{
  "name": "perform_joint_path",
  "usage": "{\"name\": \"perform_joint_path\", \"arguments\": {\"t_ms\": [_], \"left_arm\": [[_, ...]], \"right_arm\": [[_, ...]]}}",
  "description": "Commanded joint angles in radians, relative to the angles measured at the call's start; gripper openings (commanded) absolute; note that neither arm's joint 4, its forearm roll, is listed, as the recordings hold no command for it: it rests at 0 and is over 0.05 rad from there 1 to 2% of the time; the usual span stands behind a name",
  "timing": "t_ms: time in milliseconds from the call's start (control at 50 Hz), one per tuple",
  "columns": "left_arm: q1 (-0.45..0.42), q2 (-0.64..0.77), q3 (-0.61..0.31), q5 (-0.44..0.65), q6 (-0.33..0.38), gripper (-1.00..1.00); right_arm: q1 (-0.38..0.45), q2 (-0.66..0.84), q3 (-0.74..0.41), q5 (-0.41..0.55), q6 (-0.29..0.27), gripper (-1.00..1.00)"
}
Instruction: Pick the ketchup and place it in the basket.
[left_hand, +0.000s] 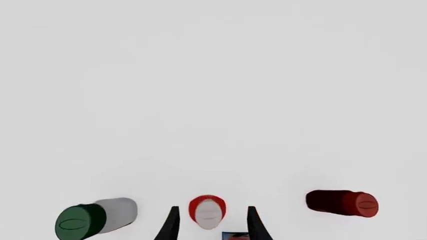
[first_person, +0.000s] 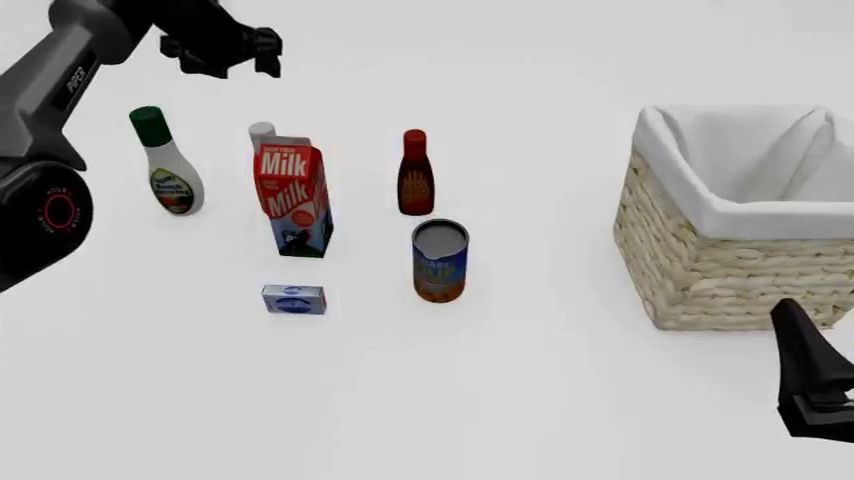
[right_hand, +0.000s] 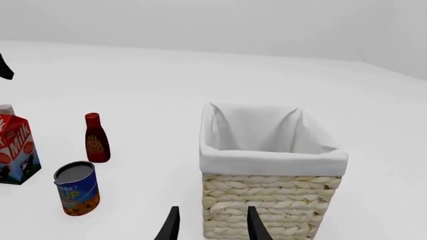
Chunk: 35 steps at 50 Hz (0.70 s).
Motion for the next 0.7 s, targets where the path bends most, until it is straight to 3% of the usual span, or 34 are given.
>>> {"name": "perform_joint_path", "arguments": {"t_ms": [20,700], "left_arm": [[-0.003,0.01,0.041,-0.03,-0.009,1.0],[0.004,0.026,0.117,-0.086,-0.007,1.0]], "right_arm": [[0.001,0.006,0.0,-0.005,0.0,1.0],[0.004,0.042,0.0,-0.035,-0.006,1.0]]}}
